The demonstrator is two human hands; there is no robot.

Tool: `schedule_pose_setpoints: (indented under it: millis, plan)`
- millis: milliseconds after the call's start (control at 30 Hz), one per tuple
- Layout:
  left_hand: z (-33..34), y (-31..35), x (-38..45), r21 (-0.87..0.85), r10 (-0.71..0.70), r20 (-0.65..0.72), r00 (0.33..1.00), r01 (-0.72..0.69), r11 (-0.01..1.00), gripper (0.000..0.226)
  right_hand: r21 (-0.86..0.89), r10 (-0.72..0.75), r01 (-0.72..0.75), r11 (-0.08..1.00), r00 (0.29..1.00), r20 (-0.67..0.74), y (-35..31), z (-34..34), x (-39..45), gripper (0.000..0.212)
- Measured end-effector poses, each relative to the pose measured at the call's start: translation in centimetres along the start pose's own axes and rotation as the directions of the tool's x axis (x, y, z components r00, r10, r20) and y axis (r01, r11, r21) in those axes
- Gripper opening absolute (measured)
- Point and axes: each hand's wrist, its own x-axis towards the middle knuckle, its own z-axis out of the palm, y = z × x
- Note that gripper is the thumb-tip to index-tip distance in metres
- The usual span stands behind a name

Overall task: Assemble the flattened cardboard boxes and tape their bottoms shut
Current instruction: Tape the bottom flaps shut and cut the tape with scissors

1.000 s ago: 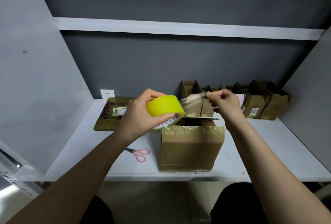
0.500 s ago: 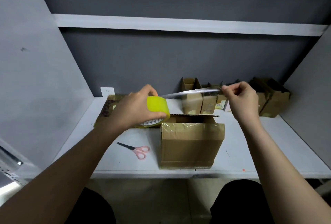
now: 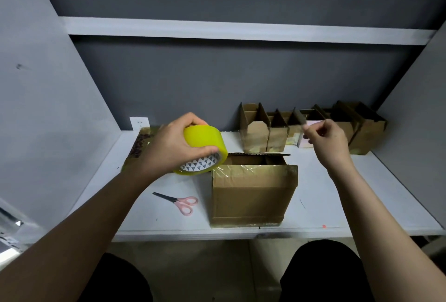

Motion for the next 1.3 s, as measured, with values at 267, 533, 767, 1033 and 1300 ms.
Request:
schedule_pose_setpoints:
  millis: [267,533,767,1033,1300]
  plan:
    - [0.8,0.9,0.5,0.472,0.043,0.116,0.992,-0.093,0.877,0.052,0.013,-0.066,0.067,0.998,0.996,-0.056,-1.2,0.3,0.2,0.018]
    - [0.1,-1.0,0.2,0.203,-0.122,0.098,0.988,0.100,0.974,0.062,0.110,-0.038,0.042,0.993,0.999,-0.034,-0.8,0.4,-0.4,0.019]
    - [0.4,-2.3,0.6,0.093,-0.249,0.064,0.966,0.242,0.966,0.030,0.212,-0.100,0.111,0.971,0.993,-0.060,-2.4,0.8,-0.8,0.018]
    - [0.2,-1.3,0.2,-0.010,-0.132,-0.100,0.986,0.132,0.991,0.030,0.027,-0.088,0.090,0.996,0.993,-0.074,-0.5,2.1,-0.7,0.018]
    - [1.9,1.2,1.0,-0.098,-0.072,-0.068,0.995,0.065,0.993,0.029,-0.166,0.068,-0.080,0.983,0.995,-0.080,3.1,4.4,-0.5,0.022]
